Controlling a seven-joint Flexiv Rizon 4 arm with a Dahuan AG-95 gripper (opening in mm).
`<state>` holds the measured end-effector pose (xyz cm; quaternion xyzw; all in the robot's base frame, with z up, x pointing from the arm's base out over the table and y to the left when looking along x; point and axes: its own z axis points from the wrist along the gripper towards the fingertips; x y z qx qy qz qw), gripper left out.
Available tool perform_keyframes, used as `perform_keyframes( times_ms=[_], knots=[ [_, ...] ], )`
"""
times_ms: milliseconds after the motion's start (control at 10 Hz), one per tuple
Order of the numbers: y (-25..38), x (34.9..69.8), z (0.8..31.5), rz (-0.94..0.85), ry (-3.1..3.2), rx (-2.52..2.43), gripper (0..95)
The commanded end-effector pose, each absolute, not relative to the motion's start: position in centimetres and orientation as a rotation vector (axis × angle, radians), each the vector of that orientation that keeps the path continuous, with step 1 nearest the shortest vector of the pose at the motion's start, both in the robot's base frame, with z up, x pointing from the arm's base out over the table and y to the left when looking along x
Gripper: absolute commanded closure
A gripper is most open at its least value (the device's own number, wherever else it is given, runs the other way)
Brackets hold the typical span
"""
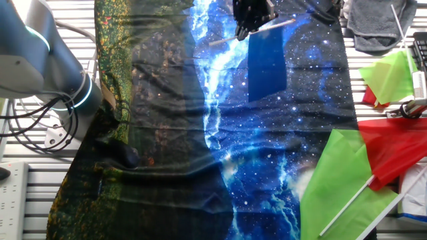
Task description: Wave the flag
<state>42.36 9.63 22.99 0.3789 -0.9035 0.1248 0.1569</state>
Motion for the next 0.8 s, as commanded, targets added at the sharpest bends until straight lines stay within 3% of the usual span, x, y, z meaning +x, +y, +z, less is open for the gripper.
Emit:
perform_keyframes(
  times_ms=[100,800],
  knots=[
    [9.07,42.12,22.92,0.411,-2.518,1.462,95.0],
    [9.37,41.81,23.14,0.067,-2.735,0.996,95.0]
  ],
)
